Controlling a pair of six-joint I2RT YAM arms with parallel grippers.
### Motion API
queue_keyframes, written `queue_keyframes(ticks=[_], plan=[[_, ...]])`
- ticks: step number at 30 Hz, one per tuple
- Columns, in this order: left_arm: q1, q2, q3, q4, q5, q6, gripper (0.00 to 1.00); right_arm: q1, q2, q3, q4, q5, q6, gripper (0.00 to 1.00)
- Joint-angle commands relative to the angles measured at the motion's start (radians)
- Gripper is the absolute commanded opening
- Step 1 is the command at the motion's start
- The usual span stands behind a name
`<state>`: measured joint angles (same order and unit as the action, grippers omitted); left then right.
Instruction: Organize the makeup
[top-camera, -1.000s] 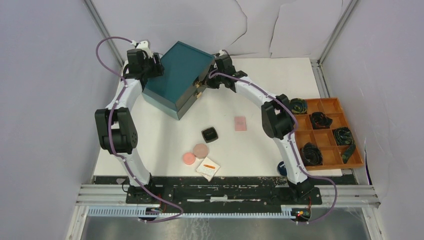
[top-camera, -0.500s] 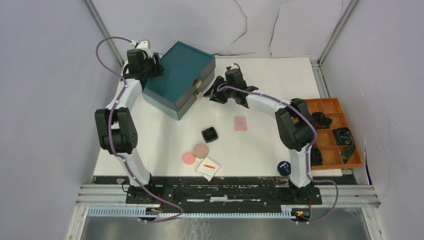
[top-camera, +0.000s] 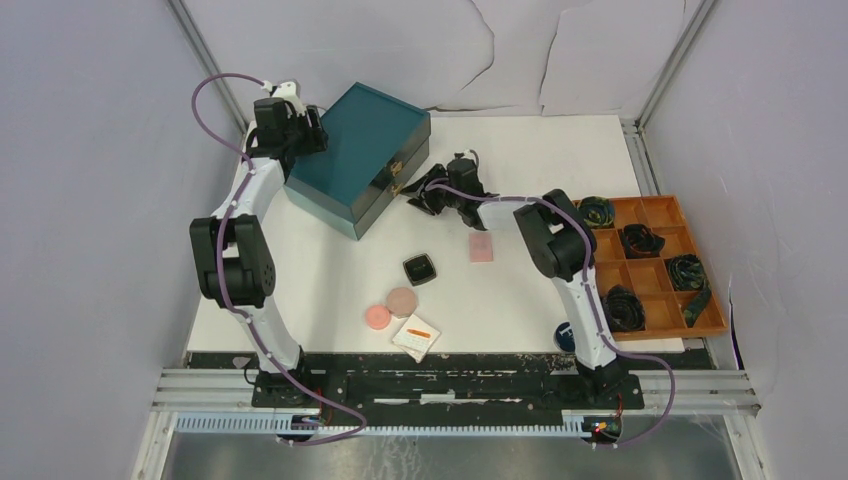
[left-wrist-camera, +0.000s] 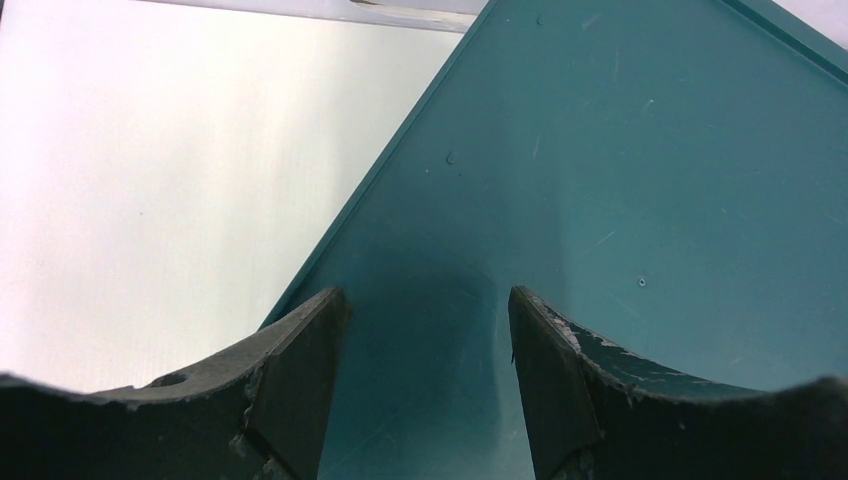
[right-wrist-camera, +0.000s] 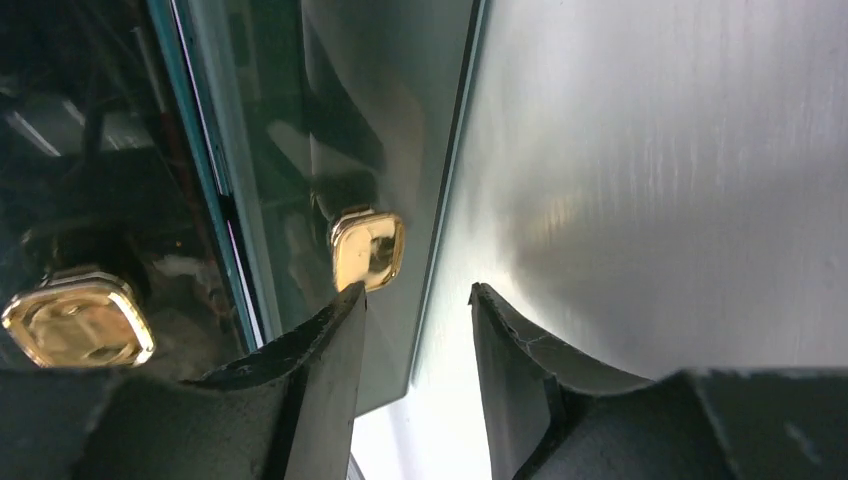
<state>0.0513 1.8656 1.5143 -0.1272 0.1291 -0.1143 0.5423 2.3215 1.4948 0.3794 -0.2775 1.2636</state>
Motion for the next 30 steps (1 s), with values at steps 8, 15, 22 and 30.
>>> queue_keyframes(ticks=[8, 15, 22, 30], plan=[[0.015, 0.090, -0.044, -0.167, -0.046, 0.023, 0.70, -0.003, 0.074, 0.060, 0.273, -0.018, 0.121, 0.48], [0.015, 0.104, -0.035, -0.170, -0.050, 0.027, 0.70, -0.005, 0.092, 0.112, 0.214, -0.047, 0.098, 0.60], [0.017, 0.107, -0.032, -0.173, -0.048, 0.027, 0.70, -0.004, 0.109, 0.143, 0.154, -0.045, 0.094, 0.59], [0.023, 0.106, -0.037, -0.169, -0.046, 0.024, 0.70, 0.004, 0.111, 0.105, 0.180, -0.040, 0.117, 0.56]])
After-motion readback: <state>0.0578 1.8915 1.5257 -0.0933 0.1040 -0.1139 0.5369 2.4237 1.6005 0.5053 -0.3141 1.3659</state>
